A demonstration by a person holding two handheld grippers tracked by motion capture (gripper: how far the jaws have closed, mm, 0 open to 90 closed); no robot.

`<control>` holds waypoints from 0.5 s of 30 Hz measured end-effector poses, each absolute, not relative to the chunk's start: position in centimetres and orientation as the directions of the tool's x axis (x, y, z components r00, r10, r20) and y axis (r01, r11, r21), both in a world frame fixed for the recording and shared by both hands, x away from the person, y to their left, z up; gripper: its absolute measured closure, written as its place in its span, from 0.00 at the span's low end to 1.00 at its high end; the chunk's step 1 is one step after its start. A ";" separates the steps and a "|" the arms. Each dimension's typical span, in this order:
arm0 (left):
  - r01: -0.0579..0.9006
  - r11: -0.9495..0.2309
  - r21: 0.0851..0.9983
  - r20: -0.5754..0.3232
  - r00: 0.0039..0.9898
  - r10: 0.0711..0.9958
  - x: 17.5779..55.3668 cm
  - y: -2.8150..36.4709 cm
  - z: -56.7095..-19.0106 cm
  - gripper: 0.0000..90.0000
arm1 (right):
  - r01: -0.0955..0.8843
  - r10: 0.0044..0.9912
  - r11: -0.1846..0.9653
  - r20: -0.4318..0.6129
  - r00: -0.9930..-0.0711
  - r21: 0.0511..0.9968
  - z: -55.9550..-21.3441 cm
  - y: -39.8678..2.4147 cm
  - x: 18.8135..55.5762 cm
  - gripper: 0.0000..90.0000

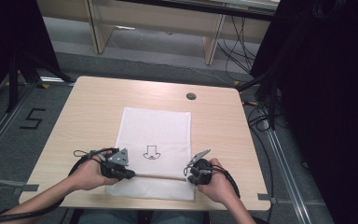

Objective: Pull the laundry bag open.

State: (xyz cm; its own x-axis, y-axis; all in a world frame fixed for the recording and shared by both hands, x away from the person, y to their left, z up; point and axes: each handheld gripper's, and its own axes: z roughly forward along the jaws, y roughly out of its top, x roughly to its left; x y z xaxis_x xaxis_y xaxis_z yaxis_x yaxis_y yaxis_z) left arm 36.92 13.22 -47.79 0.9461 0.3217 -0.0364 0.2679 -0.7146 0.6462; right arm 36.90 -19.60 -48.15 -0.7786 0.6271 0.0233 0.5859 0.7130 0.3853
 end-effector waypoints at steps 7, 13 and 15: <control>0.260 -0.710 0.655 -0.041 0.950 0.310 36.9 13.4 -47.7 0.97 | 0.585 0.628 0.712 0.021 -0.778 0.388 -48.2 -19.6 36.9 1.00; 0.285 -0.711 0.643 -0.050 0.942 0.332 36.8 14.3 -48.0 0.97 | 0.584 0.627 0.713 0.020 -0.779 0.388 -48.2 -19.6 36.9 1.00; 0.282 -0.718 0.636 -0.041 0.942 0.334 36.8 14.5 -48.0 0.97 | 0.585 0.627 0.713 0.021 -0.779 0.387 -48.2 -19.6 36.9 1.00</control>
